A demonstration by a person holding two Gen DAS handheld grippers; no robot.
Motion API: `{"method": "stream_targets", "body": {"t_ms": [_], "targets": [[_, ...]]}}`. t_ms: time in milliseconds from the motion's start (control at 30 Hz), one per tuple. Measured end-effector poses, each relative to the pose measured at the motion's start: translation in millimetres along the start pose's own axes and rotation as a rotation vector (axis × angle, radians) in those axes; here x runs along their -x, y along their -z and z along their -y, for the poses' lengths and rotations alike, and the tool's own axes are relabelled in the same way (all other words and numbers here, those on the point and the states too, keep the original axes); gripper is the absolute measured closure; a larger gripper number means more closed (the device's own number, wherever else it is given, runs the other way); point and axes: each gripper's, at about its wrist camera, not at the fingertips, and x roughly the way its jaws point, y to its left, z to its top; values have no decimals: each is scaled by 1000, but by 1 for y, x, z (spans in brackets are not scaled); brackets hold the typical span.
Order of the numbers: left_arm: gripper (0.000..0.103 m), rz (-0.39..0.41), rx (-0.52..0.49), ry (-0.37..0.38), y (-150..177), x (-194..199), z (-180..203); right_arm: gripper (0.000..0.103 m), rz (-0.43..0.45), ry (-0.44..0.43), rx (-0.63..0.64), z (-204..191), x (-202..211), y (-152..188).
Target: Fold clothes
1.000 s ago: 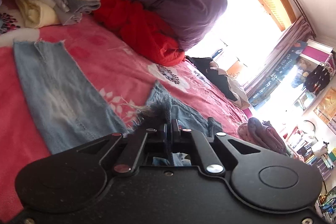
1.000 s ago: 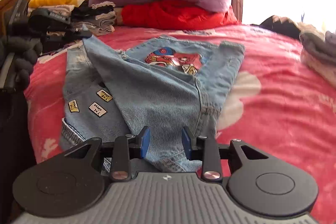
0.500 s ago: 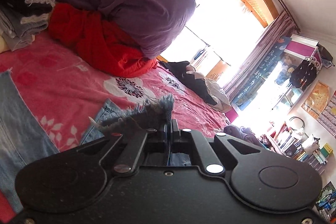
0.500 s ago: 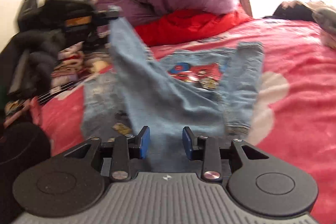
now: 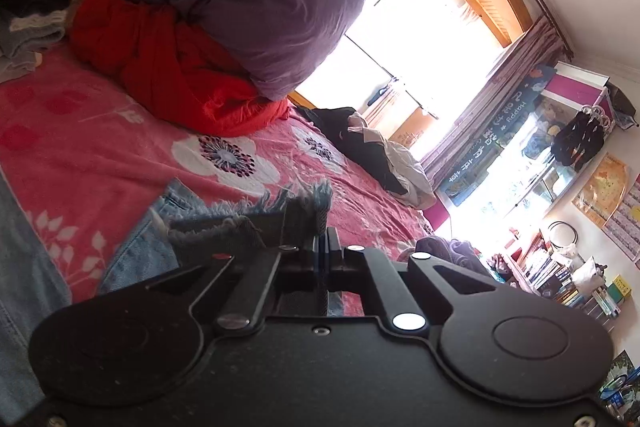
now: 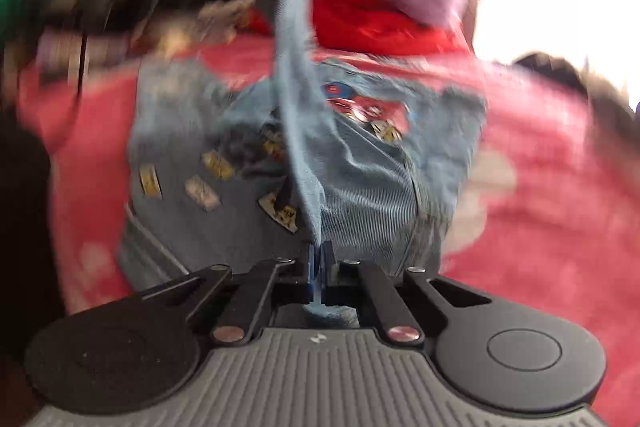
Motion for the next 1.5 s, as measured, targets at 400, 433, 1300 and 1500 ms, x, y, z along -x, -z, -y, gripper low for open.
{"method": "stream_targets", "body": {"t_ms": [400,433,1300,1500], "targets": [[103,-166,-227,-79,26,-120,57,101,45,-107,-452,58,13,19],[103,-180,-244,-86,31,-129,59,101,47,-109,-472,62,14,20],[74,-417,-128,-56,56,-83,-45,59,108,-154,-544,68,-2,13],[100,-376,-117,-15,59,-84,-43,97,125,-168,-546,67,-12,13]]}}
